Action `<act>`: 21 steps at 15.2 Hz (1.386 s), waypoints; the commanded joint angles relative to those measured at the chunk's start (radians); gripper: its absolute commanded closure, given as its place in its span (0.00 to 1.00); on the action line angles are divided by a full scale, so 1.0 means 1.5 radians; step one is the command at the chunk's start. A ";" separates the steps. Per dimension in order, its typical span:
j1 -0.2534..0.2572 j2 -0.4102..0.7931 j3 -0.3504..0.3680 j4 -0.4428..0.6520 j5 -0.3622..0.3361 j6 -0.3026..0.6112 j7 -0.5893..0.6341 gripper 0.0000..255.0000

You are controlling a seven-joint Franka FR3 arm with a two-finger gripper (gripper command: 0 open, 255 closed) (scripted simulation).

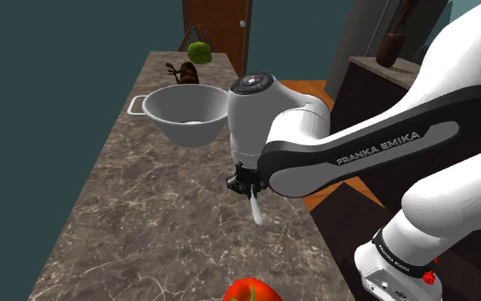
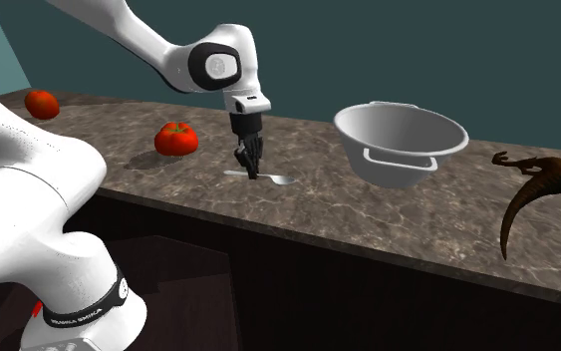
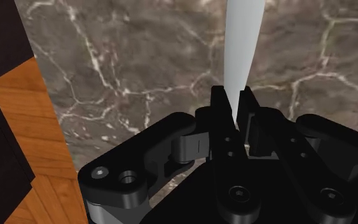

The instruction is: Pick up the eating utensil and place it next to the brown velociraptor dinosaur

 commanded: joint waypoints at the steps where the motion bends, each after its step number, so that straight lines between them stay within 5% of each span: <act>1: 0.009 -0.014 -0.012 0.006 0.008 -0.019 -0.010 1.00; 21: 0.052 -0.112 -0.110 0.115 0.032 -0.217 -0.072 1.00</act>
